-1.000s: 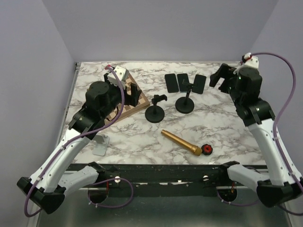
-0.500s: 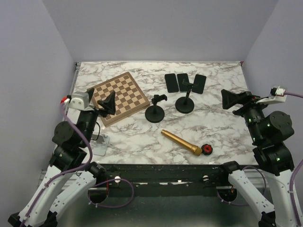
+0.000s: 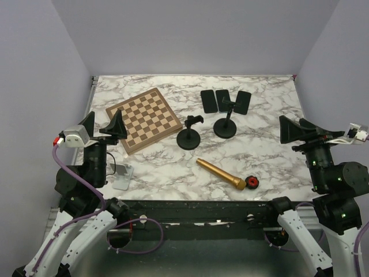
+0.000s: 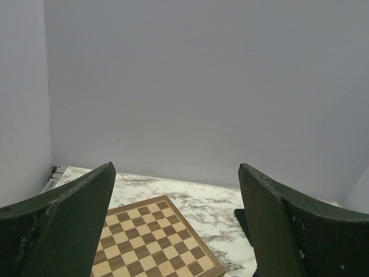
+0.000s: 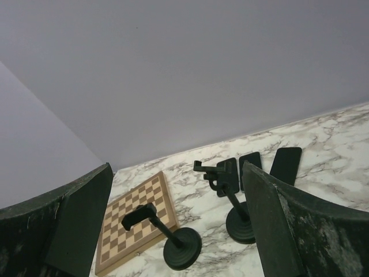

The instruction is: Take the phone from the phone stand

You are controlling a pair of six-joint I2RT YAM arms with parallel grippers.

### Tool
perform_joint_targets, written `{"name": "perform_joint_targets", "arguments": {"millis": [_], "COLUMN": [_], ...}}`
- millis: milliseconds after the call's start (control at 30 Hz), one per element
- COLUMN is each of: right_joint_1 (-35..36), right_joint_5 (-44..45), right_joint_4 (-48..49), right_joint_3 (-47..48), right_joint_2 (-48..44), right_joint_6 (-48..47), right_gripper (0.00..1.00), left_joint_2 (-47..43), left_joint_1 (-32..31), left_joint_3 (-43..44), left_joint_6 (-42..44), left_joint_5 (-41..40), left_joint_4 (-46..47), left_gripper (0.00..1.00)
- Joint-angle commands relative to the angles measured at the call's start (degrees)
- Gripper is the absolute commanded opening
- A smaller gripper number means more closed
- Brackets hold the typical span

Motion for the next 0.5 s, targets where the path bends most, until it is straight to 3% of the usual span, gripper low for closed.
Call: {"name": "perform_joint_targets", "arguments": {"millis": [0,467], "right_joint_1": [0.3,0.3], "right_joint_5": [0.8,2.4], "right_joint_4": [2.0,2.6], "right_joint_3": [-0.9,-0.8], "right_joint_2": [-0.8,-1.9], "right_joint_6": [1.2,1.8], "right_gripper": [1.00,1.00], "left_joint_2": [-0.2,0.4], "left_joint_1": [0.2,0.1], "left_joint_3": [-0.2,0.0], "left_joint_6": [0.4,0.2], "left_joint_5": [-2.0,-2.2], "left_joint_4": [1.3,0.9], "left_gripper": [0.96,0.95]}}
